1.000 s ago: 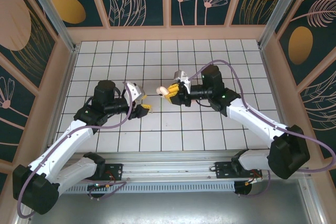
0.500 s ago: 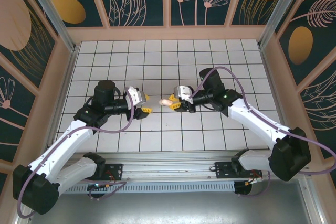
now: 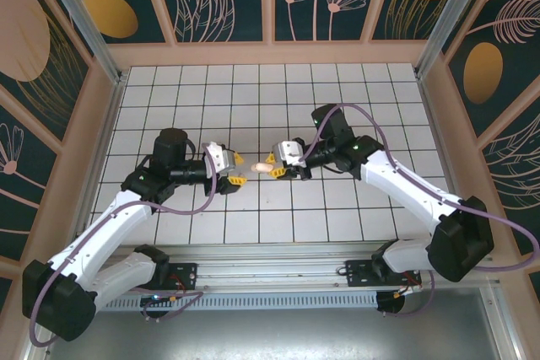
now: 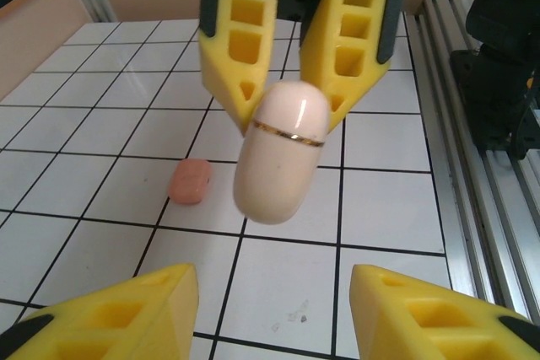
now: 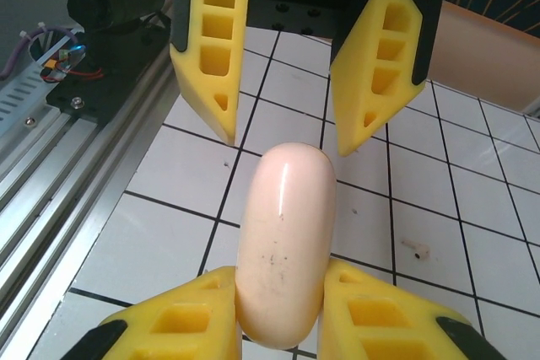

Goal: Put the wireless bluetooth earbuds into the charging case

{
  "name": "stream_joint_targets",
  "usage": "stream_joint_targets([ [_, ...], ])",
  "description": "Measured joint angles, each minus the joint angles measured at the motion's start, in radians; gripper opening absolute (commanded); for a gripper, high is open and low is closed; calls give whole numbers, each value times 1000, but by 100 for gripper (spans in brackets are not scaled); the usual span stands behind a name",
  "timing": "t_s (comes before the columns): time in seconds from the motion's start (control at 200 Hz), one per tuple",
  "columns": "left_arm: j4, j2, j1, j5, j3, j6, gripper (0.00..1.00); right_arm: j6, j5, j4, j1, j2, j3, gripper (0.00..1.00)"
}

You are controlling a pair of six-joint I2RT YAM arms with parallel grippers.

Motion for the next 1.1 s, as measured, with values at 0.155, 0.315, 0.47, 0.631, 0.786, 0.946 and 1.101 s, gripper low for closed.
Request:
stream_joint_targets([
  [0.155, 0, 3, -2, 18, 0, 18, 46, -18, -2, -29, 21, 29, 32, 24],
  [0.315, 0, 20, -4, 34, 0, 36, 41, -43, -19, -63, 39, 70, 87, 24],
  [0.47, 0, 27, -11, 38, 0, 44, 42, -60, -40, -87, 47, 104, 122, 25],
  [0.631, 0, 27, -13, 42, 0, 50, 37, -79, -65, -111, 54, 137, 150, 25],
  [0.786, 0, 27, -13, 44, 0, 56, 28, -85, -85, -130, 57, 156, 159, 25],
  [0.946, 0, 27, -13, 41, 0, 58, 18, -85, -89, -146, 56, 161, 167, 27],
  [1.101, 1, 30, -16, 42, 0, 57, 16, -67, -89, -139, 56, 161, 167, 40],
])
